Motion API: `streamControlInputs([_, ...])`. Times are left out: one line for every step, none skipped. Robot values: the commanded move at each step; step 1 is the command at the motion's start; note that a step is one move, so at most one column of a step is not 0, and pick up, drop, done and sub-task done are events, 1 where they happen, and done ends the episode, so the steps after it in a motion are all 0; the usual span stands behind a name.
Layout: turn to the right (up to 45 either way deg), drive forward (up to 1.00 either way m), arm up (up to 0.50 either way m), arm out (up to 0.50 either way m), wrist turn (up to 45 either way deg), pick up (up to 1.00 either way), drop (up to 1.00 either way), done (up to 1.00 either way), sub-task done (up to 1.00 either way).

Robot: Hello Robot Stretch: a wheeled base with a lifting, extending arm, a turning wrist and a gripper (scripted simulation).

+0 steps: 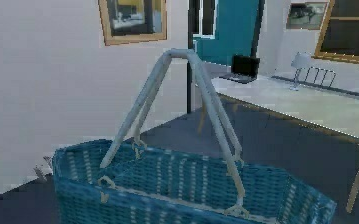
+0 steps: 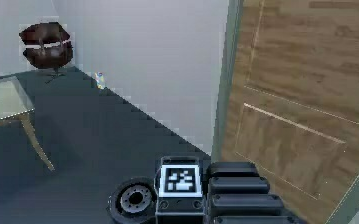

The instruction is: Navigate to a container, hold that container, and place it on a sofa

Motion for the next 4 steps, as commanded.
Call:
streamControlInputs([45.0, 0.0, 0.0, 0.0, 0.0, 0.0, 0.0, 0.0, 0.0])
streamControlInputs([6.0, 0.0, 0.0, 0.0, 0.0, 0.0, 0.0, 0.0, 0.0])
streamControlInputs([-45.0, 0.0, 0.0, 0.0, 0.0, 0.0, 0.0, 0.0, 0.0])
streamControlInputs([-45.0, 0.0, 0.0, 0.0, 0.0, 0.0, 0.0, 0.0, 0.0])
